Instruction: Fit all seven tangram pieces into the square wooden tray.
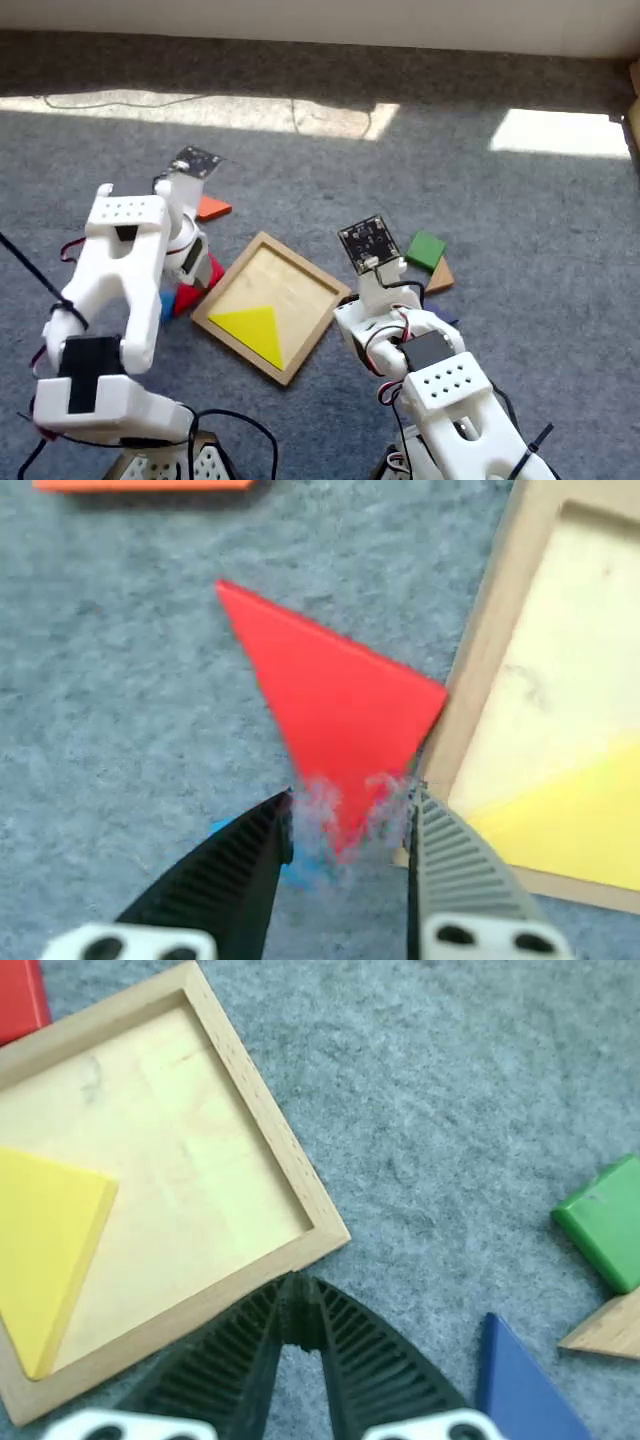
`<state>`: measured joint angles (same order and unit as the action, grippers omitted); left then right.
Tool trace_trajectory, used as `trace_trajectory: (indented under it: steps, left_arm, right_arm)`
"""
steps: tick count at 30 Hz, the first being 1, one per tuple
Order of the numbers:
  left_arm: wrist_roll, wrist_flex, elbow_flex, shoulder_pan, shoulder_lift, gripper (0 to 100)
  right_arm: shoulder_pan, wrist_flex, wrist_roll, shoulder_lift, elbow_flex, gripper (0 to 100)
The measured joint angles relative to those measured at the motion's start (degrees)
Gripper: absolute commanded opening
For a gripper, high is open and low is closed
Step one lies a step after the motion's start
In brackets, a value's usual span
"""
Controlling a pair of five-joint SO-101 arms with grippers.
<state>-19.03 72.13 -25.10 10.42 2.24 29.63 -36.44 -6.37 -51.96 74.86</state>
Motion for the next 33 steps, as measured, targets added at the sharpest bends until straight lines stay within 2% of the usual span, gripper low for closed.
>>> trace_trajectory:
  steps: [7,18,27,31,33]
  left_arm:
    - [-3.69,-1.14,-2.46,2.29,-3.43,23]
    - [-4.31,-12.13,-9.76,2.46,-3.43,23]
    - [-8.53,-14.15,-11.52,2.37,-3.43,23]
    - [-8.00,-12.92,-13.45,1.93,-4.57,23]
    - [-5.01,-10.29,-13.45,0.53,-4.92,23]
  right_arm:
    - [0.00,0.00,0.00,0.00,0.00,0.4]
    - [0.00,0.00,0.00,0.00,0.00,0.4]
    - [0.00,0.00,0.00,0.00,0.00,0.4]
    - [0.00,0.00,0.00,0.00,0.00,0.4]
    - [0.00,0.00,0.00,0.00,0.00,0.4]
